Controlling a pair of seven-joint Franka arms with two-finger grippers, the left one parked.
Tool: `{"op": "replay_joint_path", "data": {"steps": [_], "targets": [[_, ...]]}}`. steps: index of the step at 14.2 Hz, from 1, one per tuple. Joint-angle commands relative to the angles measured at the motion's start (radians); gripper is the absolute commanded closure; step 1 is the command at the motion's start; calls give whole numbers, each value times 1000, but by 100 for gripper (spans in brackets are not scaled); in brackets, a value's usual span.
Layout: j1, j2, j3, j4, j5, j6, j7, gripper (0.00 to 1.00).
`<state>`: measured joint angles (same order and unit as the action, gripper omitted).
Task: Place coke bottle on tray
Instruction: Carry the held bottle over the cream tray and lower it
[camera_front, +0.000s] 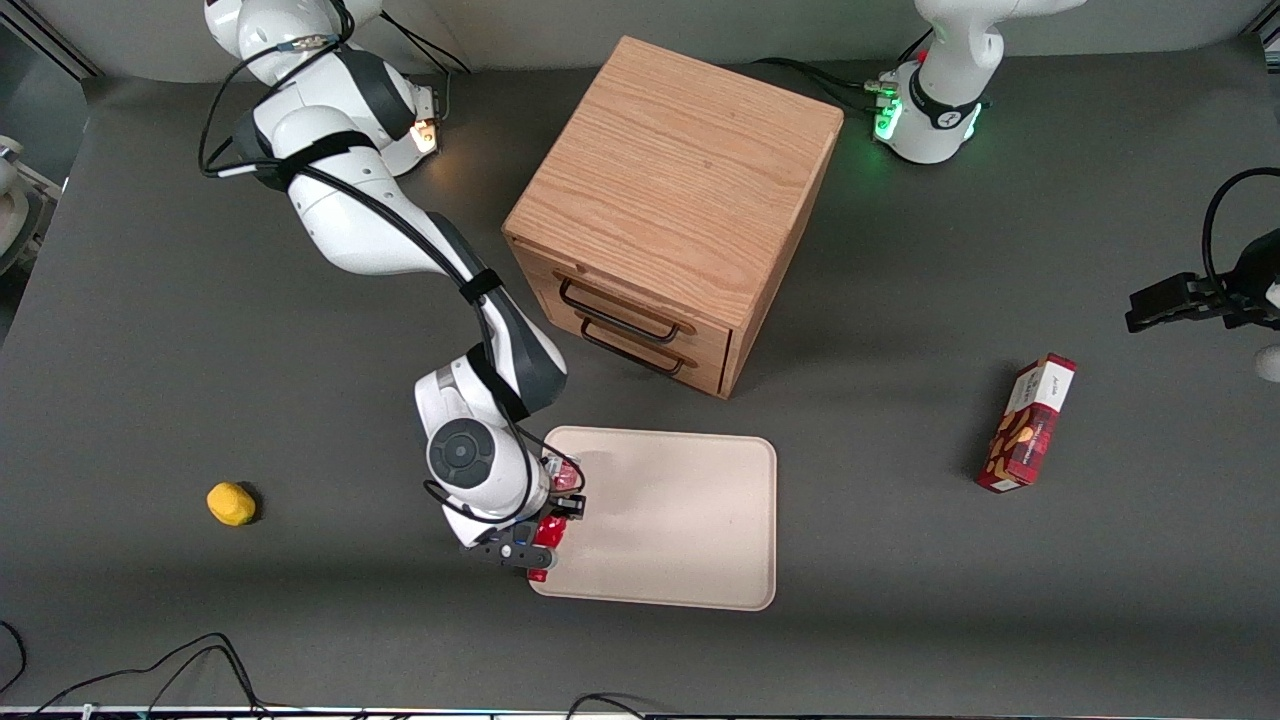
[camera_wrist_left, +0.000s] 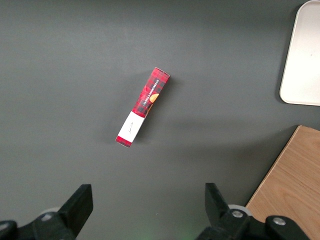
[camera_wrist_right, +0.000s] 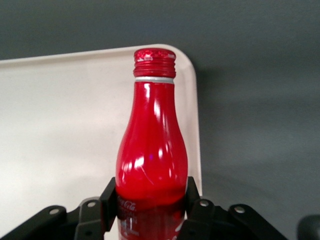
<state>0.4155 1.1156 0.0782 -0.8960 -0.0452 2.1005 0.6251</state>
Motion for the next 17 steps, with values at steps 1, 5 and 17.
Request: {"op": "replay_joint_path", "data": {"steps": [1, 5, 17], "targets": [[22, 39, -26, 60, 4, 18, -12, 100], [22, 40, -28, 45, 2, -17, -90, 100], [22, 24, -32, 43, -8, -65, -127, 0]]}}
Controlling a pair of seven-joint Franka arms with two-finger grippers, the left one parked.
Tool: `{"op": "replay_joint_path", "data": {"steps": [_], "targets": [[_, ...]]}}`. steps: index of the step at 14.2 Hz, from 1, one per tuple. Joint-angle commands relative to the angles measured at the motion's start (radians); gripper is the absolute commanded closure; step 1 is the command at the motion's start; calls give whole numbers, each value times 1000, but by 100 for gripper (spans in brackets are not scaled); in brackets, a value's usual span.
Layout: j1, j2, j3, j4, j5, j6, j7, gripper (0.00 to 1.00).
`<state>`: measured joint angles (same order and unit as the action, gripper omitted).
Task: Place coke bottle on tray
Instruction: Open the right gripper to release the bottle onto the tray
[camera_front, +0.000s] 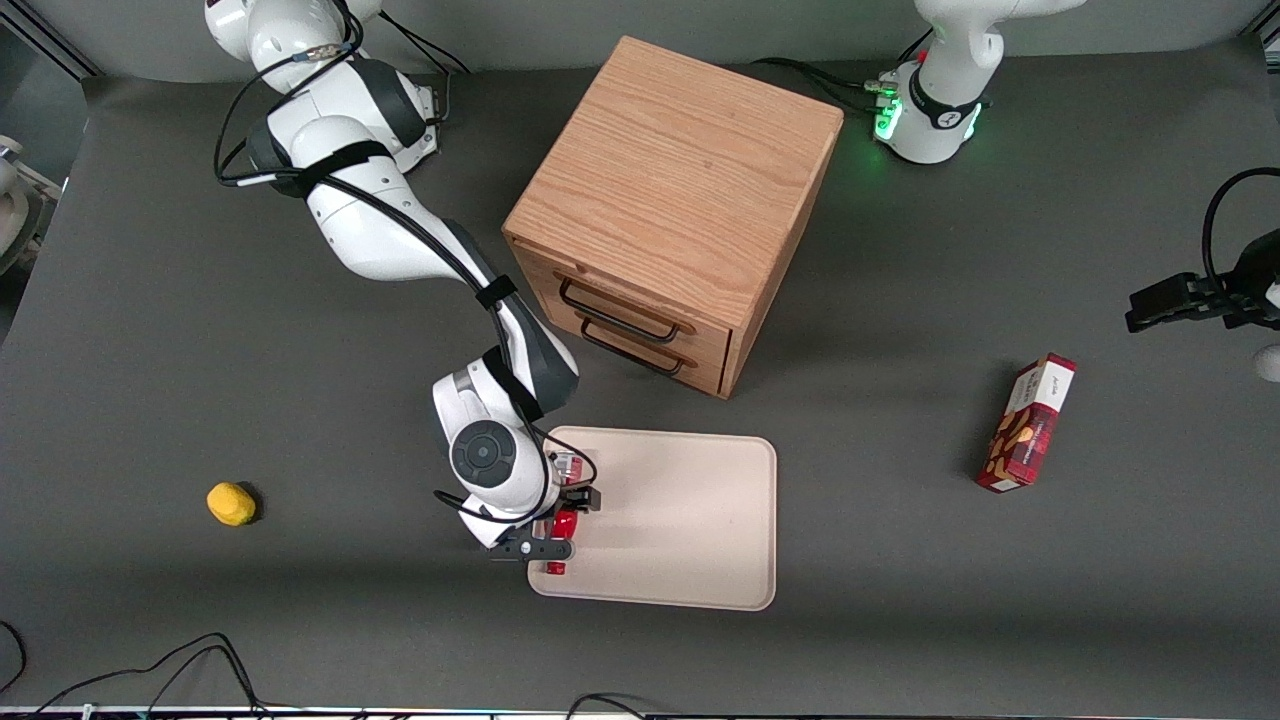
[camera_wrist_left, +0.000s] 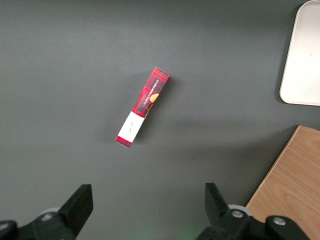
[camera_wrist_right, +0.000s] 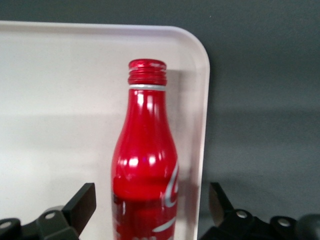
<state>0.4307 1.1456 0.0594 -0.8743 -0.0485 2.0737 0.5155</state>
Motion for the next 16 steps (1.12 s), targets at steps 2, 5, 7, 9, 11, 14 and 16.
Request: {"op": "replay_joint_path", "data": {"steps": [2, 5, 7, 9, 11, 14, 16], "targets": [[2, -41, -12, 21, -1, -101, -11, 0], [-12, -128, -10, -29, 7, -150, 23, 0], [-35, -246, -3, -163, 7, -153, 34, 0], [-53, -402, 2, -347, 9, -153, 38, 0], [-85, -570, 4, -538, 9, -152, 37, 0], [-127, -787, 5, -779, 9, -152, 17, 0], [-157, -939, 13, -932, 9, -149, 3, 0]]}}
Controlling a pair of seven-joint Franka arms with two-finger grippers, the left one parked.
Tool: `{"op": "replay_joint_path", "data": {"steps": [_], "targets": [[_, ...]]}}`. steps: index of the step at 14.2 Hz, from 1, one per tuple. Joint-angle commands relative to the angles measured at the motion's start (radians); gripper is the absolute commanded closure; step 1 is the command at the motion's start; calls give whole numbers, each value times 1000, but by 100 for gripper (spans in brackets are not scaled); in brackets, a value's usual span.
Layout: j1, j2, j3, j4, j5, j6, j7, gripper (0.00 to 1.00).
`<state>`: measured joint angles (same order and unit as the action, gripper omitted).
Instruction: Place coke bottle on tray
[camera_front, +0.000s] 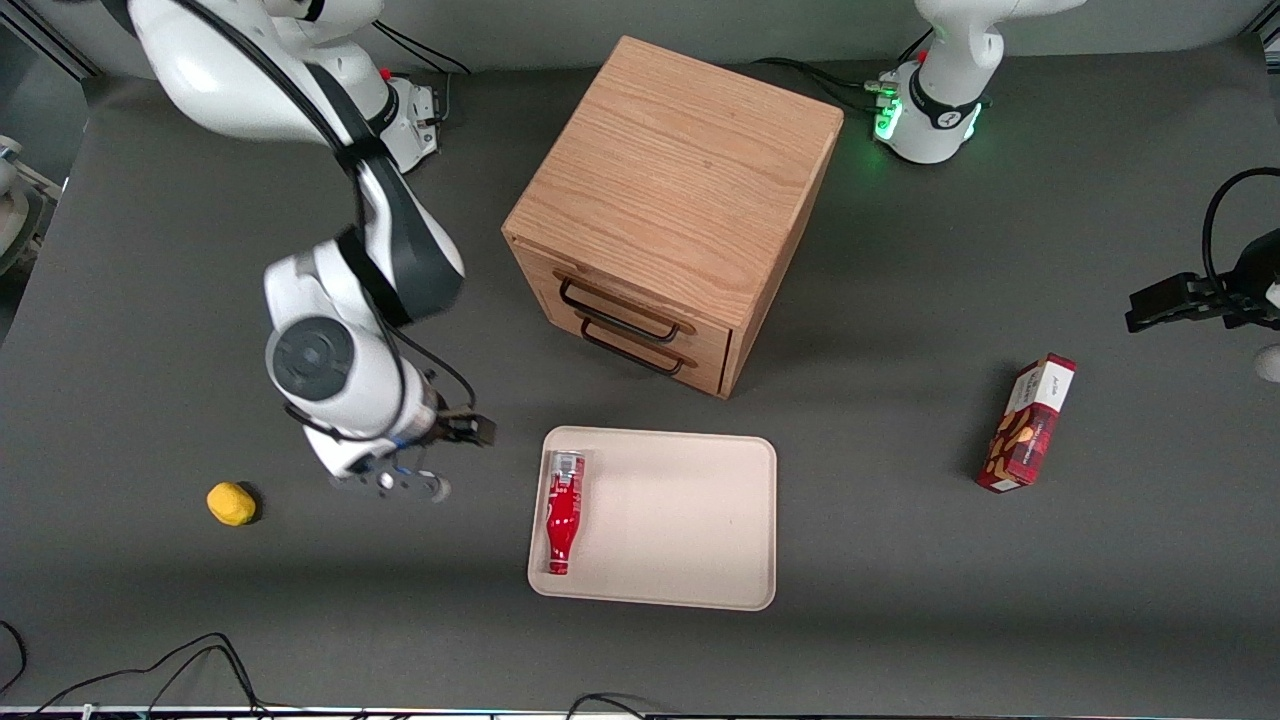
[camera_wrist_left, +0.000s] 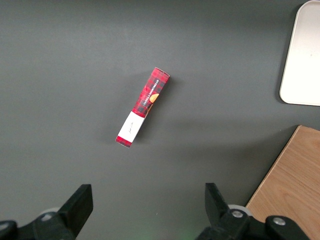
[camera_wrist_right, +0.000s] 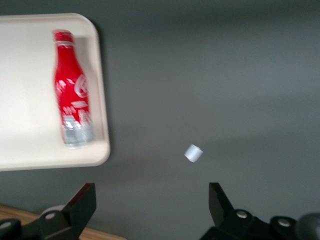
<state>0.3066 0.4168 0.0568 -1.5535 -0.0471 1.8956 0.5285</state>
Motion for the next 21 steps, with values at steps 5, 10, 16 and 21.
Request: {"op": "replay_joint_path", "data": {"steps": [5, 10, 16, 21], "targets": [[-125, -469, 28, -398, 7, -100, -209, 0], [-282, -503, 20, -233, 48, -312, -471, 0], [-314, -454, 5, -77, 58, -387, -473, 0], [-113, -438, -227, -71, 84, -409, -466, 0]]}}
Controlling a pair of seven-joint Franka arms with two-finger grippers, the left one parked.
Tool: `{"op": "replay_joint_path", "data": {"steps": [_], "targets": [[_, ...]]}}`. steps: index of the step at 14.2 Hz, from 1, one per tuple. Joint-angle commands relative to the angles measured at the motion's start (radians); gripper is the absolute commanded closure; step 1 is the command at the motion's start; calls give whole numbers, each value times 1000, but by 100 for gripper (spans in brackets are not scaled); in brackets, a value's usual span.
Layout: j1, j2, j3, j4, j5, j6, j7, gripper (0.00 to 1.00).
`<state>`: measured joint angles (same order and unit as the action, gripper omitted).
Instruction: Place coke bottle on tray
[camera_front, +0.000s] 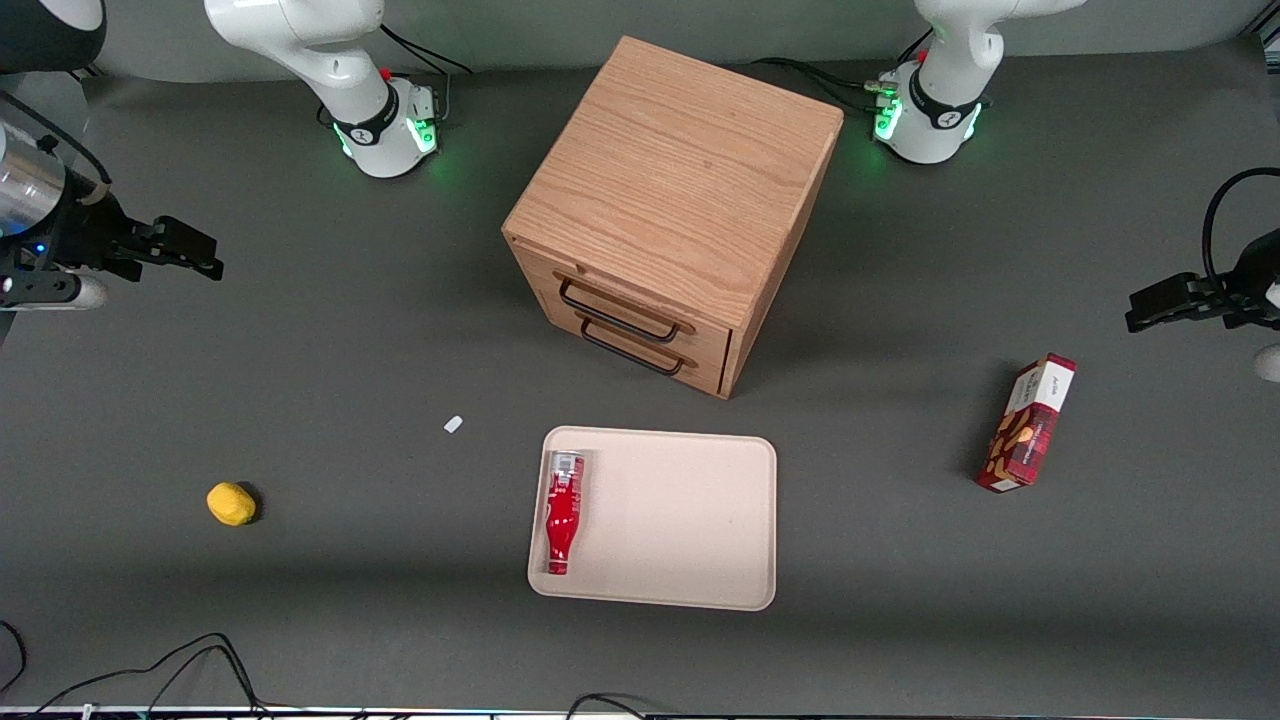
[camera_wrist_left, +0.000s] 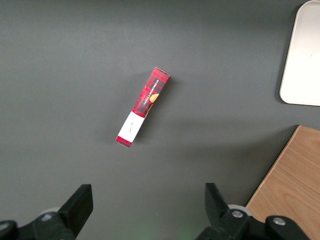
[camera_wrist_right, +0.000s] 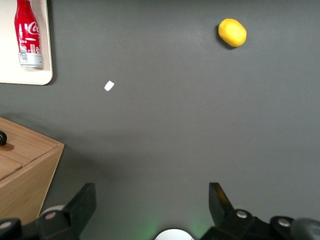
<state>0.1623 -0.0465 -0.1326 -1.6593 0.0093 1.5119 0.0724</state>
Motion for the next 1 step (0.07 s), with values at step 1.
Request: {"op": "replay_joint_path", "data": {"steps": [1], "targets": [[25, 25, -38, 33, 28, -25, -10, 0]]}}
